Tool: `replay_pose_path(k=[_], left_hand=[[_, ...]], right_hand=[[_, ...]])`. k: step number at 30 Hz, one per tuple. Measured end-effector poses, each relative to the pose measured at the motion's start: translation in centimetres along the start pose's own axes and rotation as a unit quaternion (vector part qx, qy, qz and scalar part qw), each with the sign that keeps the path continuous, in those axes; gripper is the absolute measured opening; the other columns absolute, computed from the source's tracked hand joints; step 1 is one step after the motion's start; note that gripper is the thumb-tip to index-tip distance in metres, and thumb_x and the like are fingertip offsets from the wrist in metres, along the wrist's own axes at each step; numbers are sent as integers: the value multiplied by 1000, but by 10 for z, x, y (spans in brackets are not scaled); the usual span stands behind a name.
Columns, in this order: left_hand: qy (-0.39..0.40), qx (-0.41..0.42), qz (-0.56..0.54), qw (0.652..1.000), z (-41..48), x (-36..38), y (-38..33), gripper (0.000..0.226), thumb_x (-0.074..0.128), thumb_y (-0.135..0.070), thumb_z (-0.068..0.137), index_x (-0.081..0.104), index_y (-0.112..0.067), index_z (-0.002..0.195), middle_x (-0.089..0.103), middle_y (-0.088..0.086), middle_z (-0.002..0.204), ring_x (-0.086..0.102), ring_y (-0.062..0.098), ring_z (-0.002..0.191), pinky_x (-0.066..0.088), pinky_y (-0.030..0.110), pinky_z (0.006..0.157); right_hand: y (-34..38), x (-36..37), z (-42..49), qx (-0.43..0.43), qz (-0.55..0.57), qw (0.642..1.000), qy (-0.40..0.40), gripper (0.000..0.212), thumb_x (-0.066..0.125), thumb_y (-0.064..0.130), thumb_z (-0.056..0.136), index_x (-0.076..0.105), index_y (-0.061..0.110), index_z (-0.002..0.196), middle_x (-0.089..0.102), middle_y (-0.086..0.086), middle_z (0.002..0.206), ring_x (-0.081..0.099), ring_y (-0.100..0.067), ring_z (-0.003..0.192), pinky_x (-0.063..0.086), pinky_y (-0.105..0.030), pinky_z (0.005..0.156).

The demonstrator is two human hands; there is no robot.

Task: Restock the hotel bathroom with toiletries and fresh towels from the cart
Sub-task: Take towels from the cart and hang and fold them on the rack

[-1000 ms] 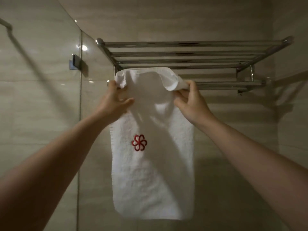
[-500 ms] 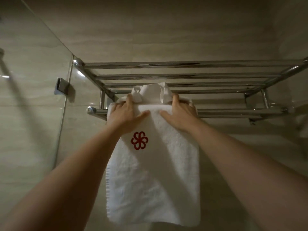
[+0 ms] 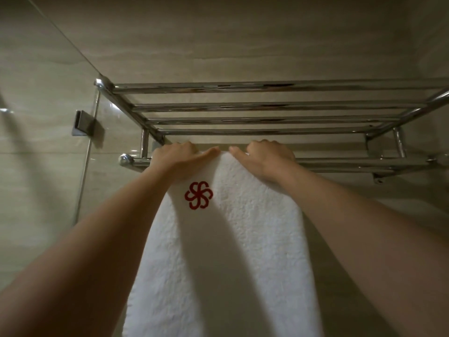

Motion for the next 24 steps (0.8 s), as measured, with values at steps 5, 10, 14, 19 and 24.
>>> replay_pose_path(k=[5, 10, 14, 19, 24], left_hand=[[-77, -22, -44, 996, -7, -6, 1, 71, 20, -68, 87, 64, -13, 95, 56, 2, 64, 57, 19, 63, 47, 33, 76], [-154, -104, -176, 967, -41, -1, 22, 58, 39, -59, 88, 38, -18, 128, 40, 5, 134, 31, 23, 130, 14, 43, 112], [-184, -165, -321, 914, -71, -2, 43, 76, 59, -46, 84, 21, -13, 141, 23, 7, 145, 19, 24, 136, 18, 41, 112], [-40, -272, -560, 781, -91, 42, 49, 57, 65, -36, 84, 38, -6, 124, 55, 13, 113, 58, 26, 96, 51, 38, 74], [35, -257, -594, 761, -108, 42, 30, 20, 60, -21, 89, 61, -6, 101, 66, 8, 80, 64, 19, 68, 51, 26, 49]], right_hand=[[-4, 12, 4, 45, 59, 990, 117, 67, 15, 61, 93, 44, 18, 136, 51, -7, 135, 49, -27, 120, 39, -43, 94], [-6, 26, 2, 99, 172, 958, 206, 64, 24, 57, 95, 30, 19, 146, 28, -9, 153, 32, -32, 137, 30, -47, 104], [-2, 29, 4, 95, 188, 946, 245, 56, 23, 47, 99, 32, 17, 145, 29, -11, 152, 33, -31, 135, 30, -45, 105], [-10, 17, -3, 101, 154, 970, 158, 60, 23, 53, 94, 37, 19, 141, 41, -11, 145, 44, -31, 125, 39, -43, 92], [1, -12, -12, 12, 63, 998, -10, 52, 26, 54, 94, 57, 21, 121, 55, -2, 121, 46, -22, 112, 33, -39, 95]])
Point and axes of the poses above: each hand's wrist, its own z-axis towards the middle knuckle, its own x-axis out of the palm, y = z × x, the point moved 10 cm from there along z, towards the middle knuckle
